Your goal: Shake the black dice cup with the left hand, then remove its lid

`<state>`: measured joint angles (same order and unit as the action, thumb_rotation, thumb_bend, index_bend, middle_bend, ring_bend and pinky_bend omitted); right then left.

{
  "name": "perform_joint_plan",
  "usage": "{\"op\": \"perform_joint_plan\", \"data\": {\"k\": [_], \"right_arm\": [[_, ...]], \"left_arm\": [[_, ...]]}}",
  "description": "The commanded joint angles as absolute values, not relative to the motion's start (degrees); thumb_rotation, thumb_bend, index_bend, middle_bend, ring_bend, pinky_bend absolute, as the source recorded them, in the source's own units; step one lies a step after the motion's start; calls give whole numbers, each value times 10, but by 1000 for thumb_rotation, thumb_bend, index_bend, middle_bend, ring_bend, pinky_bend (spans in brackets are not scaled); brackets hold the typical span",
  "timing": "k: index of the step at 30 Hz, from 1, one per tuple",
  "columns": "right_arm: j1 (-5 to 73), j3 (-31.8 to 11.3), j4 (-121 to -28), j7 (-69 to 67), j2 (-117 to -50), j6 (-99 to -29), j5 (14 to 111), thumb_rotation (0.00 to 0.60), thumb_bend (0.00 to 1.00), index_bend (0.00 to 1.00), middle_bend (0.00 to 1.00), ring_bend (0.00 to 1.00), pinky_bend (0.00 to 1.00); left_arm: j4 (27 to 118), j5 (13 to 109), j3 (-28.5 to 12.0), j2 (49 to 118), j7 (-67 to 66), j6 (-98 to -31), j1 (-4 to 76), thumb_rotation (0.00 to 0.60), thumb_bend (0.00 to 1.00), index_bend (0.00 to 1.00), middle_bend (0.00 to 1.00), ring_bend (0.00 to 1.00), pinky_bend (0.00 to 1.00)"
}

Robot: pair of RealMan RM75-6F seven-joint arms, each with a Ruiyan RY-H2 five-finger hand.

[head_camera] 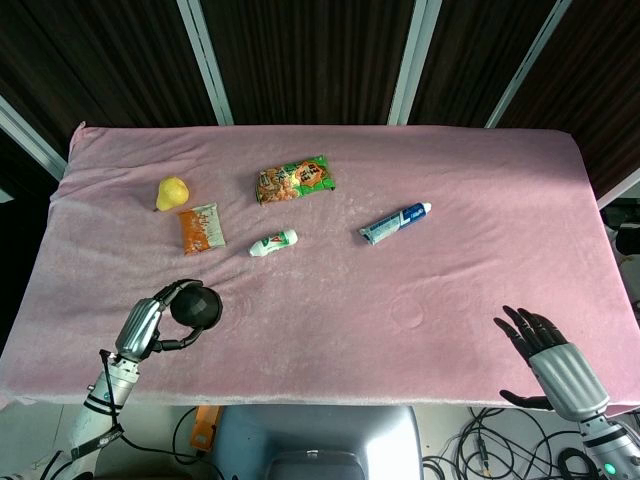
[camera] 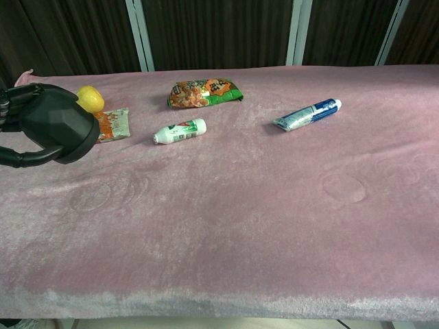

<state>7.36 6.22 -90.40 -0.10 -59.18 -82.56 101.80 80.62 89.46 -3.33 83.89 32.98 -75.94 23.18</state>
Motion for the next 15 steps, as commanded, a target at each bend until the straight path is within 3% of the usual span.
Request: {"op": "perform_joint_plan", "data": {"k": [1, 15], "right_arm": [[72, 62, -903, -1, -593, -828, 1018, 600, 0, 0, 0, 66, 247], [72, 63, -902, 1, -593, -828, 1021, 600, 0, 0, 0, 66, 247]], "left_arm": [[768, 892, -24, 886, 209, -759, 225, 600, 325, 494, 559, 598, 488], [650, 863, -11, 968, 67, -700, 234, 600, 327, 484, 530, 572, 489]]}}
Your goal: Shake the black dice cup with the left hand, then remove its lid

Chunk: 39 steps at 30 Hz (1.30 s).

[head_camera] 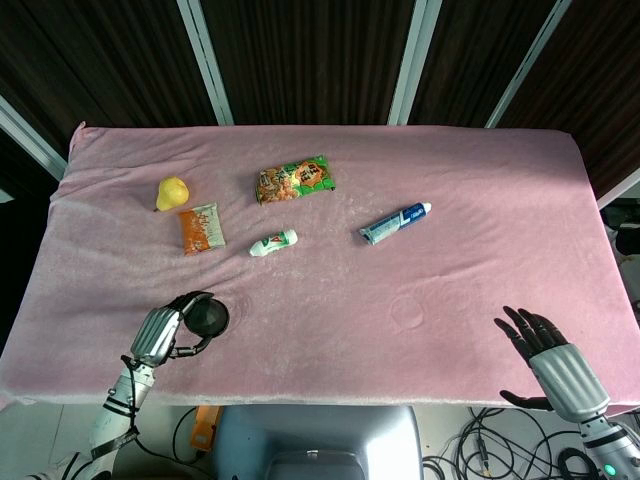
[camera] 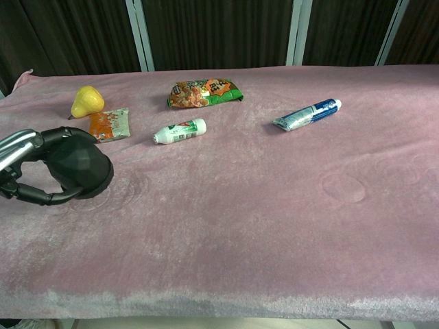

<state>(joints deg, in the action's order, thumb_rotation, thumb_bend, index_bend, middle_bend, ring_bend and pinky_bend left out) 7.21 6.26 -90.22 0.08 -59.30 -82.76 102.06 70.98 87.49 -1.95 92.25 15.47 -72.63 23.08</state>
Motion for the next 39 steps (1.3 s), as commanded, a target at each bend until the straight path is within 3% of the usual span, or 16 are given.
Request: {"op": "perform_joint_plan", "data": {"k": [1, 9, 13, 16, 19, 28, 39], "right_arm": [[72, 63, -902, 0, -593, -828, 1021, 600, 0, 0, 0, 66, 247], [74, 63, -903, 2, -592, -824, 1022, 600, 0, 0, 0, 66, 247], [74, 63, -903, 2, -592, -824, 1022, 600, 0, 0, 0, 66, 247], [74, 63, -903, 2, -592, -823, 1021, 600, 0, 0, 0, 66, 247], [74, 63, -904, 2, -591, -822, 1019, 600, 0, 0, 0, 66, 247], [74, 63, -904, 1, -591, -822, 1019, 600, 0, 0, 0, 66, 247], [75, 63, -905, 4, -591, -821, 1021, 600, 0, 0, 0, 66, 247]], "left_arm": [[645, 861, -9, 971, 62, -696, 234, 600, 328, 482, 528, 569, 490], [643, 854, -3, 971, 48, -669, 238, 600, 328, 426, 462, 492, 461], [658, 849, -1, 959, 29, -657, 240, 600, 327, 290, 307, 304, 362], [677, 846, 0, 947, 29, -649, 242, 600, 327, 93, 166, 99, 240], [691, 844, 0, 937, 34, -644, 243, 600, 326, 21, 80, 12, 188], [728, 828, -5, 916, 23, -633, 243, 600, 315, 5, 25, 0, 176], [752, 849, -11, 902, -5, -678, 237, 600, 310, 4, 14, 0, 150]]}}
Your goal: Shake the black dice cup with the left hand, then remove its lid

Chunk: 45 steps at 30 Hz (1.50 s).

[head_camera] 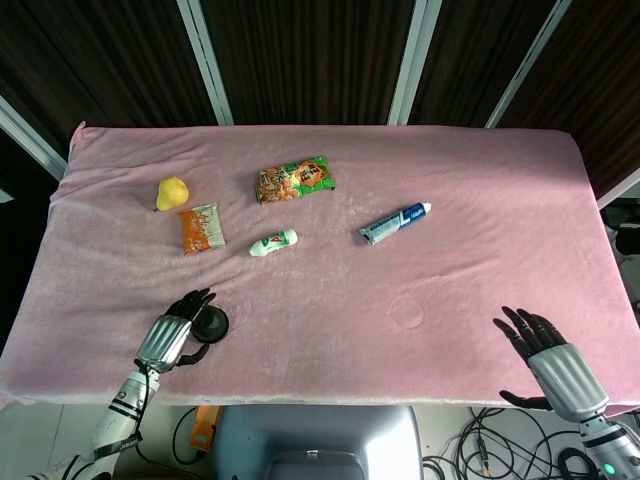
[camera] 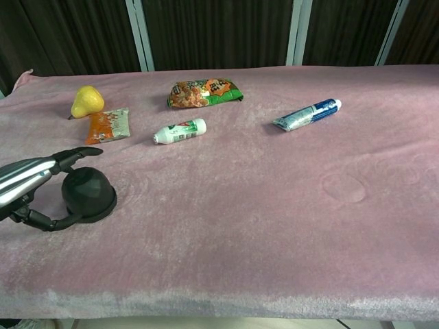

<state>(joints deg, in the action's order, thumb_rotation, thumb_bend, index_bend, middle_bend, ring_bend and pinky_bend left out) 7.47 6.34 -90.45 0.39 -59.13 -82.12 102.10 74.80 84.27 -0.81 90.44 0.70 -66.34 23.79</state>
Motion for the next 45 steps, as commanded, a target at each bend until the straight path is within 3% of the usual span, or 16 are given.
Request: {"op": "perform_joint_plan", "data": {"k": [1, 10, 18, 31, 45], "right_arm": [[75, 64, -905, 4, -591, -821, 1021, 600, 0, 0, 0, 66, 248], [75, 64, -904, 4, -591, -821, 1023, 600, 0, 0, 0, 66, 247], [75, 65, -902, 2, -591, -823, 1025, 600, 0, 0, 0, 66, 247], [76, 66, -901, -1, -590, -823, 1028, 600, 0, 0, 0, 66, 247], [77, 67, -902, 0, -590, -820, 1027, 600, 0, 0, 0, 66, 247]], "left_arm": [[753, 851, -13, 902, -10, -684, 236, 600, 310, 4, 13, 0, 146], [769, 858, -20, 895, -25, -707, 233, 600, 311, 58, 67, 25, 152], [771, 839, -17, 895, -39, -678, 238, 600, 310, 120, 107, 96, 157], [763, 845, -14, 903, -29, -678, 239, 600, 306, 262, 294, 399, 269], [799, 875, -13, 880, -17, -722, 230, 600, 307, 285, 331, 439, 286]]}}
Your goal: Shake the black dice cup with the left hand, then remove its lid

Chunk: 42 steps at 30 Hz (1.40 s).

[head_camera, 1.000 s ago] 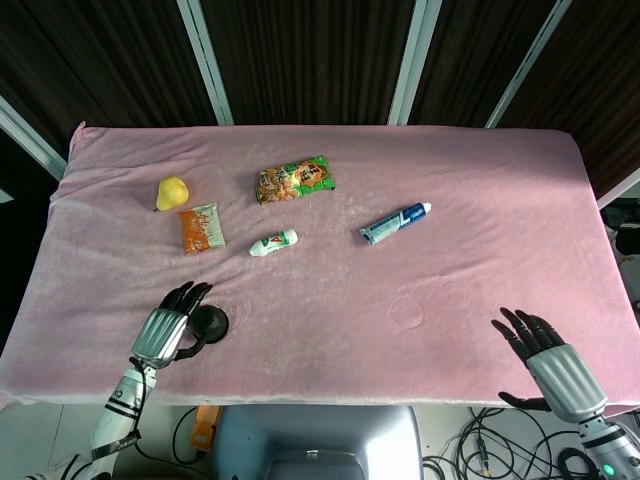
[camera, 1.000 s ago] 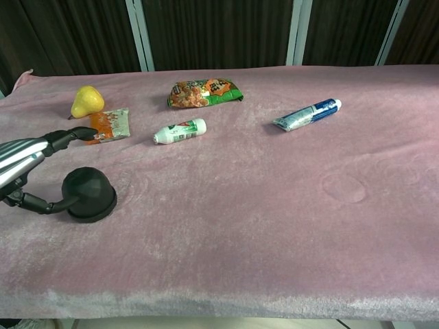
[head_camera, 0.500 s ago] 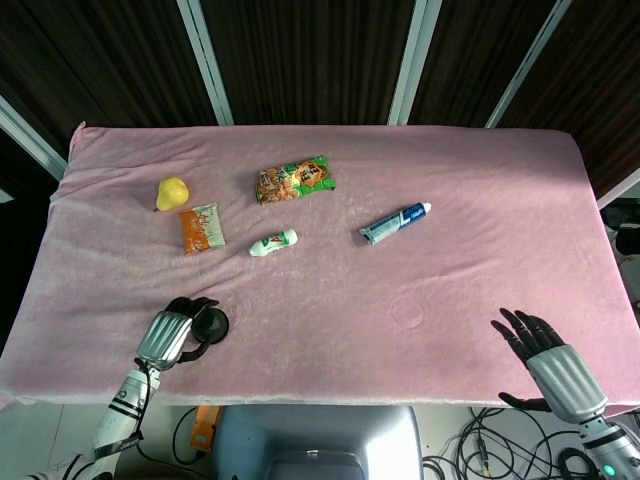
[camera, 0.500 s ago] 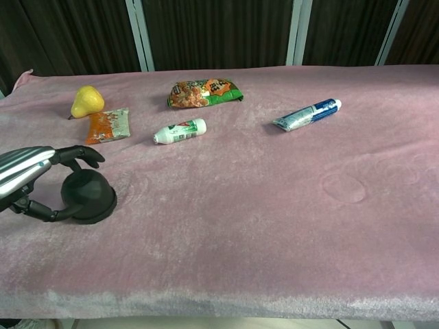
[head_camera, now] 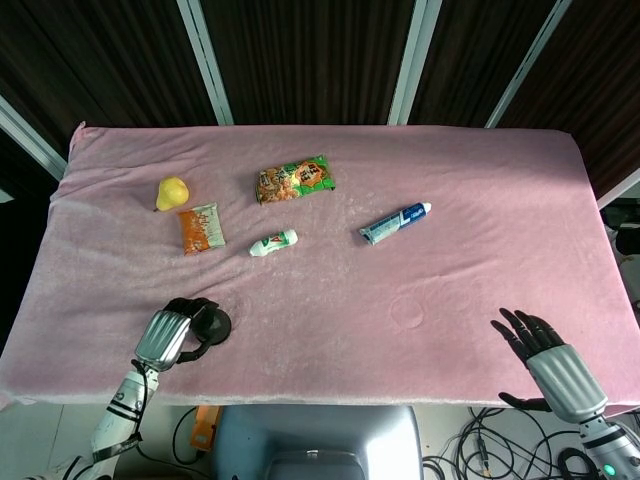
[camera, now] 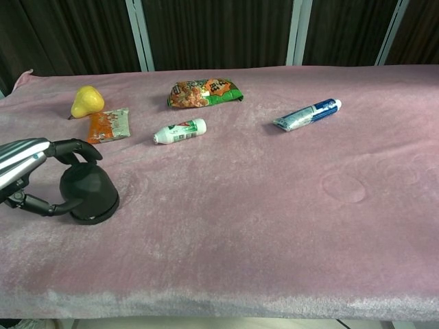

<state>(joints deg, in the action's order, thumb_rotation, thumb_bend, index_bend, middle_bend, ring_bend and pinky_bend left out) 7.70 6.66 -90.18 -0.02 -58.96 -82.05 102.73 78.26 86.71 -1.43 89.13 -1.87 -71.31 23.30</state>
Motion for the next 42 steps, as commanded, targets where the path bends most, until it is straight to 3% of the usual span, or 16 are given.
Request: {"op": "perform_joint_plan", "data": {"k": [1, 9, 17, 21, 28, 34, 38, 42], "right_arm": [[77, 67, -902, 0, -589, -820, 1027, 600, 0, 0, 0, 66, 247], [77, 67, -902, -3, -588, -820, 1028, 600, 0, 0, 0, 66, 247], [80, 67, -905, 3, -588, -815, 1027, 600, 0, 0, 0, 66, 247], [80, 66, -908, 5, -589, -814, 1024, 600, 0, 0, 0, 66, 247], [78, 66, -907, 3, -589, -818, 1023, 600, 0, 0, 0, 66, 247], [78, 66, -907, 4, -589, -817, 1023, 600, 0, 0, 0, 66, 247], [77, 65, -907, 3, -589, -820, 1022, 600, 0, 0, 0, 66, 247], [74, 63, -905, 0, -591, -826, 1019, 600, 0, 0, 0, 66, 248]], "left_arm": [[809, 879, -12, 873, -15, -727, 229, 600, 306, 288, 332, 439, 288], [847, 885, -10, 827, -46, -754, 214, 600, 307, 298, 336, 444, 344], [811, 855, -11, 822, -61, -747, 199, 600, 308, 320, 350, 445, 342], [804, 835, -9, 825, -81, -730, 196, 600, 307, 287, 289, 359, 315], [801, 817, -12, 828, -104, -719, 193, 600, 307, 127, 95, 80, 207], [818, 818, -11, 813, -113, -727, 187, 600, 307, 74, 9, 0, 176], [851, 826, -15, 789, -125, -771, 168, 600, 307, 86, 13, 38, 174], [868, 879, -8, 760, -129, -857, 136, 600, 308, 146, 42, 75, 158]]}}
